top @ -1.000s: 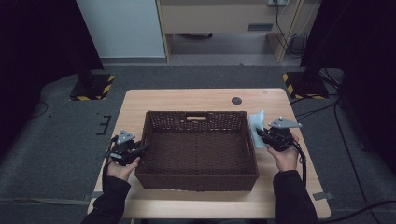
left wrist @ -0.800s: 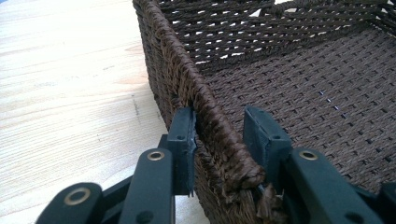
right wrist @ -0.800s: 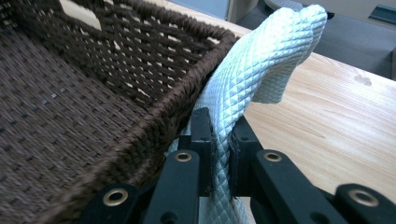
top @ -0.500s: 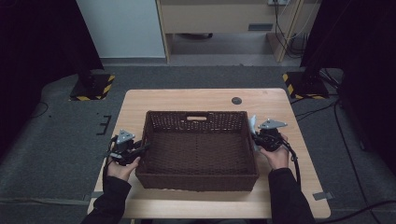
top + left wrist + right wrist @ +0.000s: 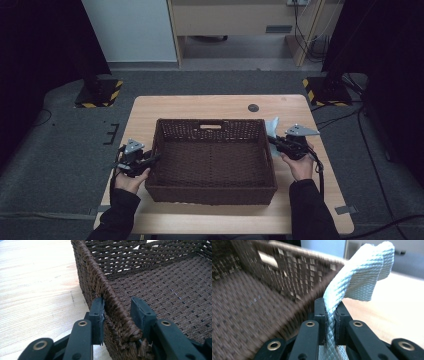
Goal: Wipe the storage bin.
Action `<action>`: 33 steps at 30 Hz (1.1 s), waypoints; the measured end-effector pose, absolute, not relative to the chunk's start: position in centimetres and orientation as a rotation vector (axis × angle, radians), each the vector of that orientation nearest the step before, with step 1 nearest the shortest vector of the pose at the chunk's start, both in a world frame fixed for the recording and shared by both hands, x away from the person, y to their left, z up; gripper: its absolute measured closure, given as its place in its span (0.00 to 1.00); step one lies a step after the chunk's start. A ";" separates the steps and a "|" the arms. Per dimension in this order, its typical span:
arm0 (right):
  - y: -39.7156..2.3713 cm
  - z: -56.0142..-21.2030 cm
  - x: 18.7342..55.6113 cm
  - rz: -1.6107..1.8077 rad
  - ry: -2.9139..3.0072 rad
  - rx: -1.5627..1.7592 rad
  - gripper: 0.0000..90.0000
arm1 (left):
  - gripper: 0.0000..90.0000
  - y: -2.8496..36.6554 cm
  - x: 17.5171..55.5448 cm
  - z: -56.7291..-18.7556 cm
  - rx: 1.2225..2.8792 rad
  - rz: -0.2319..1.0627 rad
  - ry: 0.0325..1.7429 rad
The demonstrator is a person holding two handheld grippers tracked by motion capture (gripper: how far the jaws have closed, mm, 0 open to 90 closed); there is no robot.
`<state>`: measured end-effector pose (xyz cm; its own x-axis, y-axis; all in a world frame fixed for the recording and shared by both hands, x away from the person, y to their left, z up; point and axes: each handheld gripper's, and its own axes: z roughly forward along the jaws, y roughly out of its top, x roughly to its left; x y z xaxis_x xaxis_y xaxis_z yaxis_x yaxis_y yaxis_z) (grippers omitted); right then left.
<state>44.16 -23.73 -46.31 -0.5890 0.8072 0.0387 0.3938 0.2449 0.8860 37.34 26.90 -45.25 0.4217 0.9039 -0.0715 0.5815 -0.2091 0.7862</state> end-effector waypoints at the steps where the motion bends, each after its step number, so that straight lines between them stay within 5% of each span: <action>1: -23.7 -46.0 44.1 1.306 2.091 1.074 0.93 | 0.70 26.9 37.3 -45.3 1.907 0.530 1.262; 17: -22.4 -51.1 45.1 0.984 2.355 1.180 0.93 | 0.70 26.9 37.3 -45.3 1.898 0.527 1.265; 27: -23.9 -45.8 43.3 1.239 2.164 1.045 0.93 | 0.73 26.9 37.4 -45.2 1.876 0.521 1.298; 33: -23.5 -47.6 43.5 1.113 2.282 1.059 0.93 | 0.74 26.8 37.7 -45.2 1.862 0.524 1.313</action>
